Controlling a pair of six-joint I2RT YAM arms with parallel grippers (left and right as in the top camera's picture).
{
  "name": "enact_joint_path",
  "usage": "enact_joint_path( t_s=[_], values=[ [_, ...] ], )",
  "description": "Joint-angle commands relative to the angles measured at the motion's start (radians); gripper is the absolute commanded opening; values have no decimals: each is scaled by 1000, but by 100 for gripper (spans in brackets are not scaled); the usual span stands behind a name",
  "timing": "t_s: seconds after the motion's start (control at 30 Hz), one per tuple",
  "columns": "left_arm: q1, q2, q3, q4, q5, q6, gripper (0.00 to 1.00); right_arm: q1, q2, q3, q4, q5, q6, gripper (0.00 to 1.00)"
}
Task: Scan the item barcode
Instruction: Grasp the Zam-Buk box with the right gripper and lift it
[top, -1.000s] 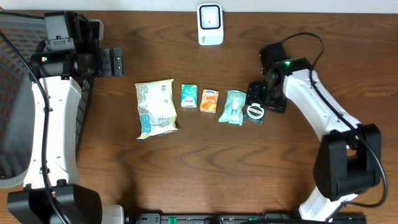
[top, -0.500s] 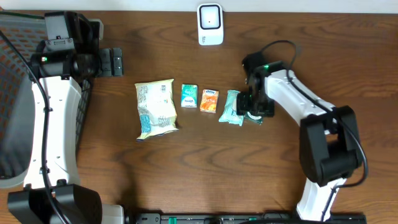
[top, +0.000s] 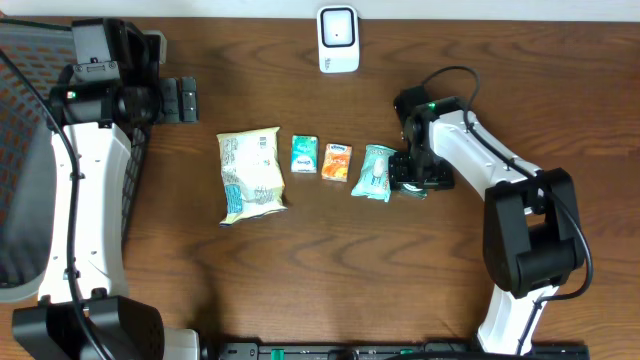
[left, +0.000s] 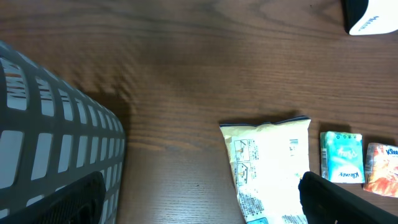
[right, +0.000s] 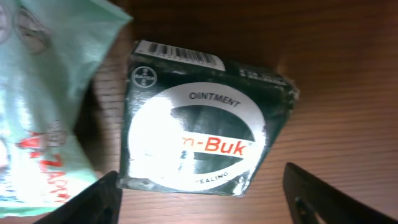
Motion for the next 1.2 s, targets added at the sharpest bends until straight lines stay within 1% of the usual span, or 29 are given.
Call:
enact_joint_path(
  t_s=[0.0,0.13,0.3,0.43,0.57,0.7,0.83,0.97,1.03,1.1,1.17],
  values=[
    [-2,2,12,-3,-5,13,98,-24,13,8,-11,90,-94,82],
    [-2,2,12,-3,-5,13,98,-61,13,8,-10,135,-138,87],
    [-2,2,12,-3,-5,13,98,-142,13,8,-4,124,-141,88],
    [-2,2,12,-3,-6,13,98,-202,13,14,-4,40,-162,87],
    [-2,2,12,-3,-5,13,98,-232,11,41,-6,-149,-278,86],
    [-2,2,12,-3,-6,13,98,-224,10,74,-11,-212,-344,89],
    [-2,2,12,-3,-6,13,97,-209,11,80,-6,-203,-409,90],
    [-2,2,12,-3,-5,13,98,-208,11,67,0,-113,-497,89],
    [-2,2,12,-3,-5,13,98,-210,11,53,14,-102,-520,89],
    [-2,2,12,-3,-5,13,98,-210,12,42,31,-100,-530,86],
    [-2,2,12,-3,-6,13,98,-210,12,39,51,-99,-529,86]
  ],
)
